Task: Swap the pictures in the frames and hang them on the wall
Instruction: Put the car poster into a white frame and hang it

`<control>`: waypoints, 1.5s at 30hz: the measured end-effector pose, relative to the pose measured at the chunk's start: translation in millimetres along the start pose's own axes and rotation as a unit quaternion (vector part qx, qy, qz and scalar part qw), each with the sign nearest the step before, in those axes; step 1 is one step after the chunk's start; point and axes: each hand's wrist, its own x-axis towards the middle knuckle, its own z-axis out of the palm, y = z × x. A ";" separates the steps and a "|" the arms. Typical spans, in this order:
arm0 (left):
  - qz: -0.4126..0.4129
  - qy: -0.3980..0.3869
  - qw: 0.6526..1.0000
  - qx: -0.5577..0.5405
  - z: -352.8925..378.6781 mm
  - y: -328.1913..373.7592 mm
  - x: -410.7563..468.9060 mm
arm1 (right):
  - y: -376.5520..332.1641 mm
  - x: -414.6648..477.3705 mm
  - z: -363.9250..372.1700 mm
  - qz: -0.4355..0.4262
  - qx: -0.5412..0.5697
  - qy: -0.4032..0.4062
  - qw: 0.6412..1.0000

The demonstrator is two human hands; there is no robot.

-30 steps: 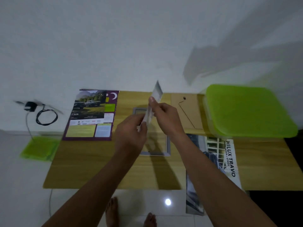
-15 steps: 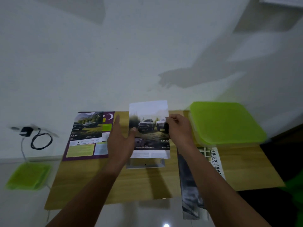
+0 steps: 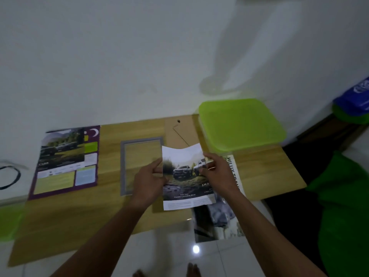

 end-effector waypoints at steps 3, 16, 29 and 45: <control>-0.018 -0.015 1.000 0.007 45.3 -7.4 1.8 | 39.7 9.9 -18.8 0.017 -0.054 0.001 0.998; 0.103 -0.010 0.954 0.280 138.7 -30.7 19.3 | 125.6 48.6 -45.4 -0.052 -0.325 -0.011 0.944; 0.253 -0.113 0.873 0.400 143.8 -39.8 21.4 | 128.3 55.4 -50.0 -0.140 -0.418 -0.105 0.891; 0.134 0.022 0.941 0.310 54.6 -18.8 14.8 | 33.3 44.8 -0.9 -0.193 -0.411 -0.156 0.877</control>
